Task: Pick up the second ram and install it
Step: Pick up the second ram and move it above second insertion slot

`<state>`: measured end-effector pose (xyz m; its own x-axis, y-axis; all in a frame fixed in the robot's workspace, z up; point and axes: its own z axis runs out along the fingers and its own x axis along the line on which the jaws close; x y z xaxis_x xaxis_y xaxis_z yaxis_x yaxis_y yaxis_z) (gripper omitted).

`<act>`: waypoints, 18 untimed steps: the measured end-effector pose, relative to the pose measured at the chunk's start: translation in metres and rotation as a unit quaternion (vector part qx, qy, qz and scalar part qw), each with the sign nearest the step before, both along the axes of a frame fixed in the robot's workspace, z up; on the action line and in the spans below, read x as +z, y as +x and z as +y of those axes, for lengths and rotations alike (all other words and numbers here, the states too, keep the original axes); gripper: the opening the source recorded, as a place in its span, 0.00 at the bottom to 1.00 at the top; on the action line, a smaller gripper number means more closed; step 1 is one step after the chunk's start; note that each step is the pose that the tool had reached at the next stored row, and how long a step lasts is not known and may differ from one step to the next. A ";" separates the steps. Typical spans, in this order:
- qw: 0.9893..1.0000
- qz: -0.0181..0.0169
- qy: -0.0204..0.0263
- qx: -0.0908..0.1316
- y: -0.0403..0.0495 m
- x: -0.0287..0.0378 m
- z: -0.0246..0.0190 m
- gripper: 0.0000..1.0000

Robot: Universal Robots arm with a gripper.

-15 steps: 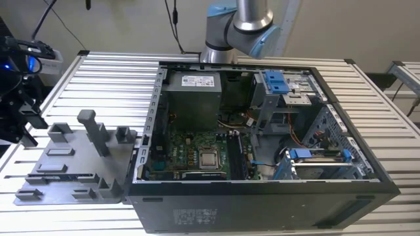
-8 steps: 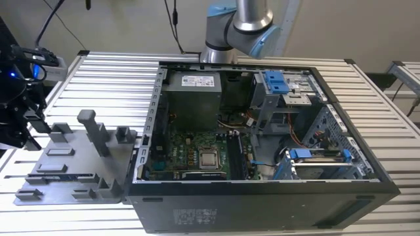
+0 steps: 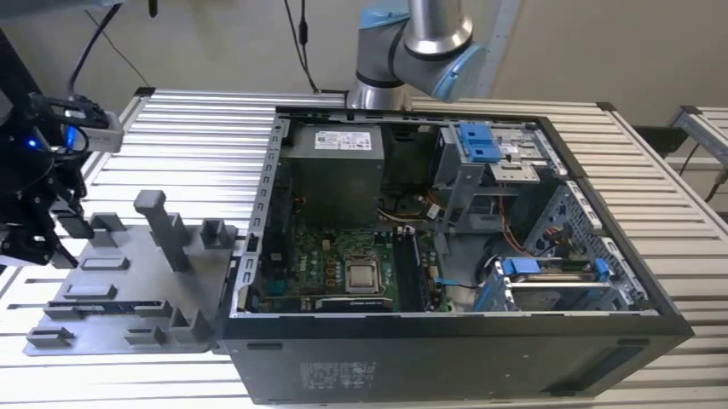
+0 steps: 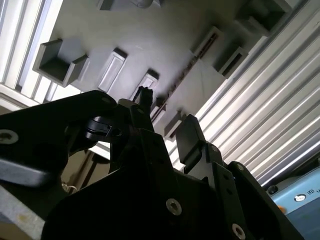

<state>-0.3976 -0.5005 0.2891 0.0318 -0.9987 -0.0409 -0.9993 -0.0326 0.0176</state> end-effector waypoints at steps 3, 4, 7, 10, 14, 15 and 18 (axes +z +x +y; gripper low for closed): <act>1.000 0.000 0.000 0.000 0.0000 -0.0047 0.0000 0.48; 1.000 0.000 0.000 0.000 0.0000 -0.0062 0.0000 0.48; 1.000 0.000 0.000 0.000 0.0000 -0.0101 0.0000 0.48; 1.000 0.000 0.000 0.000 0.0000 -0.0133 0.0000 0.48; 1.000 0.000 0.000 0.000 0.0000 -0.0177 0.0000 0.48; 1.000 0.000 0.000 0.000 0.0000 -0.0189 0.0000 0.48; 1.000 0.000 0.000 0.000 -0.0001 -0.0217 0.0000 0.48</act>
